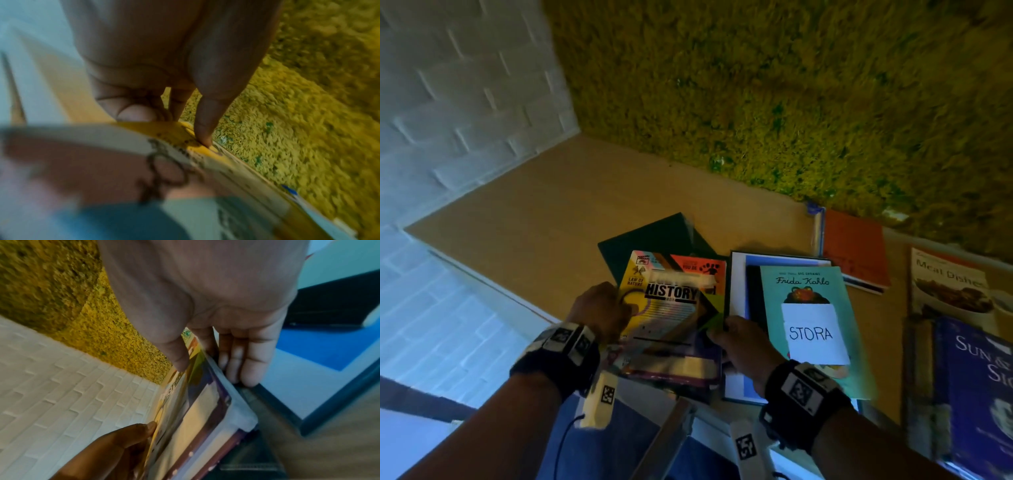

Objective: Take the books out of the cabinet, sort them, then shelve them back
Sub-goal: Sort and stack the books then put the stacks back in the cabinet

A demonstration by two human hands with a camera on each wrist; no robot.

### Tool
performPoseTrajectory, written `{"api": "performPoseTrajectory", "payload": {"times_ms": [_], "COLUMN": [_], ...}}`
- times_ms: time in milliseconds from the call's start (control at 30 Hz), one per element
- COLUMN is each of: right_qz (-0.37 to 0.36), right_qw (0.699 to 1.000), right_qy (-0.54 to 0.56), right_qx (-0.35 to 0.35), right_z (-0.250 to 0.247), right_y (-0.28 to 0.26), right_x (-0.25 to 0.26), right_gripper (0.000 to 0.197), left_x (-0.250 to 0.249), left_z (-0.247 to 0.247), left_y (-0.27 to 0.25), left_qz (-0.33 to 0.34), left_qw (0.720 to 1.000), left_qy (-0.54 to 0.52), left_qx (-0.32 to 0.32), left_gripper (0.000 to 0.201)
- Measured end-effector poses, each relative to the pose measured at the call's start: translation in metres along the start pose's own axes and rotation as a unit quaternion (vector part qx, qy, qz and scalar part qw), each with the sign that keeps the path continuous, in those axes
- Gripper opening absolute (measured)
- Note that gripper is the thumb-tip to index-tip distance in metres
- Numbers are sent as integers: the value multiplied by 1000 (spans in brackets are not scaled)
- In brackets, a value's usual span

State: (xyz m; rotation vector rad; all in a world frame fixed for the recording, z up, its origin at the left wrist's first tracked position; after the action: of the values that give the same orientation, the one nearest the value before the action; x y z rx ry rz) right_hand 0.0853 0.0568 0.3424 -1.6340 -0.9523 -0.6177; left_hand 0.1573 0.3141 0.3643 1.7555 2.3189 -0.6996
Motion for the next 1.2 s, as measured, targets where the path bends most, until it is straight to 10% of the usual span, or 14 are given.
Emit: {"api": "performPoseTrajectory", "payload": {"times_ms": [333, 467, 767, 1033, 1200], "right_qz": [0, 11, 32, 45, 38], "right_qw": [994, 991, 986, 972, 954], "right_qy": [102, 129, 161, 224, 295], "right_qx": [-46, -36, -35, -49, -29], "right_z": [-1, -1, 8, 8, 15], "right_y": [-8, -8, -15, -11, -15], "right_x": [-2, 0, 1, 2, 15], "right_gripper": [39, 16, 13, 3, 49], "left_x": [6, 9, -1, 26, 16], "left_z": [2, 12, 20, 27, 29], "left_y": [-1, 4, -2, 9, -3], "left_qz": [16, 21, 90, -30, -19], "left_qw": [983, 991, 993, 927, 901], "left_qy": [-182, -132, -71, -372, -426], "left_qx": [-19, -2, -27, 42, 86], "left_gripper": [38, 57, 33, 60, 52]}}
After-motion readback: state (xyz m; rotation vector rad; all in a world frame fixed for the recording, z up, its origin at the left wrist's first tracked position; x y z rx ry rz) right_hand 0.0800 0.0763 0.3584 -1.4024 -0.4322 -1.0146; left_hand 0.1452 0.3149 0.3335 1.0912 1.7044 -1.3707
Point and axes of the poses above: each hand's wrist, its own y-axis towards the middle knuckle, its own z-axis out of the palm, x = y × z, the point moved 3 cm from there along y, towards the middle knuckle, and after that the axes turned 6 degrees about -x, right-handed, at the moved point
